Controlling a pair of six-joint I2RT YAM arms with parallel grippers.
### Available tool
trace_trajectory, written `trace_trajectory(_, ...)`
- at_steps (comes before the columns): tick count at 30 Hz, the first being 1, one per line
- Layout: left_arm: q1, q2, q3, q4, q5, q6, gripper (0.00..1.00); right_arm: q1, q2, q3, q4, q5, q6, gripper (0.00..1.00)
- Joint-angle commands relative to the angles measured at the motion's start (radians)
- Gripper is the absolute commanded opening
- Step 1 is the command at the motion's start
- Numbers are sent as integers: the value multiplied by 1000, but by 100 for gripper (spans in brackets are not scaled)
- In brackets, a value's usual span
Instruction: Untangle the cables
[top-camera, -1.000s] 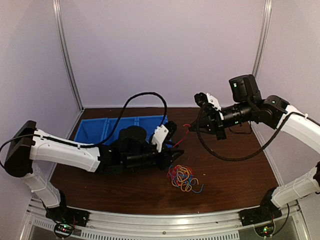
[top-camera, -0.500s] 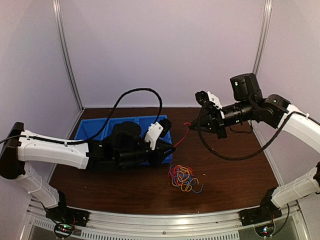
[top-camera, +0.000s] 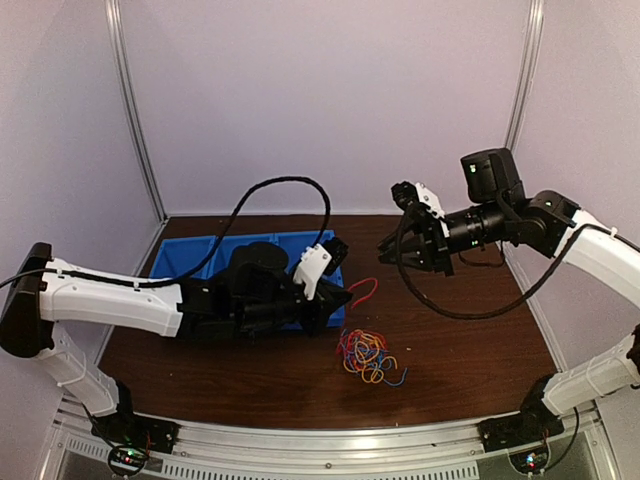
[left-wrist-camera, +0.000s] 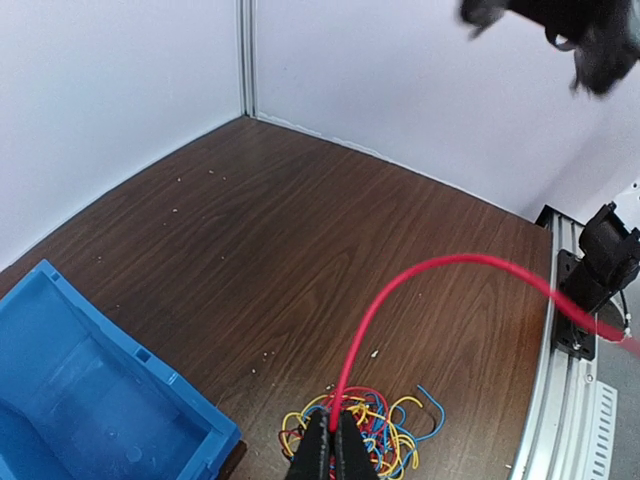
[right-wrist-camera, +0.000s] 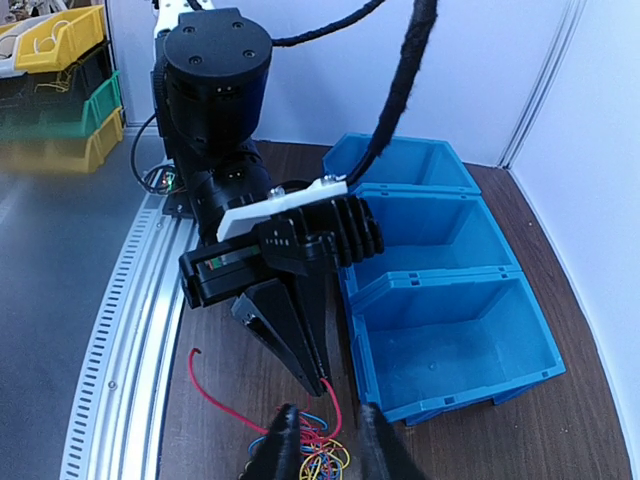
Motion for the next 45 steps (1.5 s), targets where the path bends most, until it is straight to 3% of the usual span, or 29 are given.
trace_trajectory(1,6,-11,59,27,-18,20,0,-32,-11,-88,68,7,6,37)
trace_trajectory(7,17,-54,79,46,-67,4,0,-41,5,-311,206,-19,-14,65)
trace_trajectory(10,19,-81,71,95,-86,-30,0,-40,35,-372,233,-37,-32,70)
trace_trajectory(18,18,-148,16,249,-95,-96,0,-34,169,-418,400,-90,74,77)
trace_trajectory(28,18,-187,35,229,-89,-97,0,-22,383,-363,539,-132,192,82)
trace_trajectory(39,19,-239,2,228,-143,-118,0,12,488,-302,700,-204,333,86)
trace_trajectory(41,18,-245,2,216,-147,-119,0,18,521,-278,718,-219,357,79)
trace_trajectory(45,19,-266,-5,201,-157,-121,0,19,589,-232,725,-271,406,29)
